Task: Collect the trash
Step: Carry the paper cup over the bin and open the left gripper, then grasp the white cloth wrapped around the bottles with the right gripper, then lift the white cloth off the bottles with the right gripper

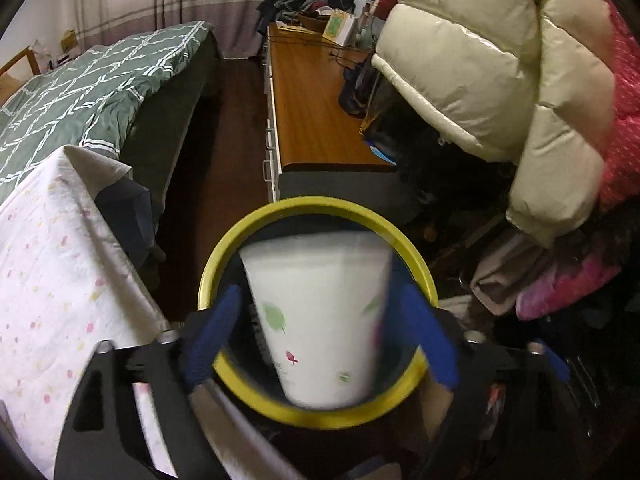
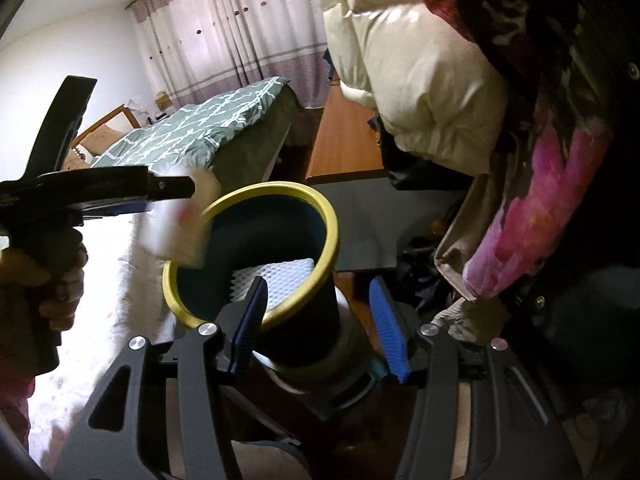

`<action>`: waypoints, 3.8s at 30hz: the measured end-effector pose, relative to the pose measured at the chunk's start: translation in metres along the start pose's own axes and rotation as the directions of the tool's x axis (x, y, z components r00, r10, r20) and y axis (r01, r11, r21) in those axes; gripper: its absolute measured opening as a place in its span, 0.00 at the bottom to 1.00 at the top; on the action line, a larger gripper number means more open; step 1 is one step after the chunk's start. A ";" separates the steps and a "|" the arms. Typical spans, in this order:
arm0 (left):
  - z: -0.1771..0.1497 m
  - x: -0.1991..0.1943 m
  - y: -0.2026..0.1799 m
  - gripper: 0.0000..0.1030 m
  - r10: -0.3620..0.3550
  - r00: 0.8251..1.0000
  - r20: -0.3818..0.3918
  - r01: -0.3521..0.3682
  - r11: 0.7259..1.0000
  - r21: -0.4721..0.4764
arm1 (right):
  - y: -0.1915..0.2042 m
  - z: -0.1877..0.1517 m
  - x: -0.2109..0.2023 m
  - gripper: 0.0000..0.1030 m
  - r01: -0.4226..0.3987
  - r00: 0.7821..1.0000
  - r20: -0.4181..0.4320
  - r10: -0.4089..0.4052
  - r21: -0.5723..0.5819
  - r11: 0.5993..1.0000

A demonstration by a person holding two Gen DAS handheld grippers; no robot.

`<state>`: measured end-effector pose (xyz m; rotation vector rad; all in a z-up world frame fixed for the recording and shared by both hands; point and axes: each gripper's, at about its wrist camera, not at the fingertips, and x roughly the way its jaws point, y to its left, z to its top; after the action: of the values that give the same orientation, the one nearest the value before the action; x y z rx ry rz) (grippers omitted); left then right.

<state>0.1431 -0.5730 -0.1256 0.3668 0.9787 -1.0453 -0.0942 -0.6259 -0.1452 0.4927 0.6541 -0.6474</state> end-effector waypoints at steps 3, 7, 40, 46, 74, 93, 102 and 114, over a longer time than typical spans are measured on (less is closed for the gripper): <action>-0.004 -0.009 0.006 0.85 -0.016 1.000 0.013 0.016 0.999 -0.032 | -0.001 -0.002 -0.001 0.49 -0.001 1.000 -0.004 0.001 0.004 1.000; -0.020 -0.062 0.020 0.88 -0.016 0.994 0.109 0.021 0.999 -0.041 | 0.006 -0.003 -0.002 0.50 -0.012 1.000 -0.009 0.012 -0.008 1.000; -0.345 -0.319 0.342 0.95 0.710 0.639 0.297 -0.524 0.684 -0.507 | 0.404 0.004 0.018 0.52 -0.434 0.899 -0.209 0.384 -0.536 0.724; -0.355 -0.316 0.346 0.95 0.715 0.630 0.303 -0.524 0.680 -0.513 | 0.486 0.001 0.052 0.52 -0.529 0.848 -0.326 0.417 -0.555 0.642; -0.351 -0.316 0.334 0.95 0.714 0.634 0.298 -0.524 0.680 -0.513 | 0.562 -0.050 0.099 0.37 -0.474 0.880 -0.332 0.340 -0.656 0.587; -0.349 -0.316 0.333 0.95 0.712 0.635 0.299 -0.534 0.685 -0.496 | 0.557 -0.033 0.076 0.01 -0.511 0.857 -0.317 0.406 -0.623 0.592; -0.349 -0.316 0.333 0.95 0.711 0.638 0.296 -0.536 0.686 -0.492 | 0.543 0.023 0.021 0.01 -0.663 0.744 -0.351 0.568 -0.490 0.566; -0.350 -0.316 0.332 0.95 0.713 0.636 0.296 -0.545 0.686 -0.481 | 0.507 0.097 -0.053 0.01 -0.654 0.733 -0.222 0.643 -0.491 0.575</action>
<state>0.2040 0.0004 -0.1175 0.1280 0.4968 -0.2464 0.2579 -0.3089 0.0676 0.1686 0.5834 0.2694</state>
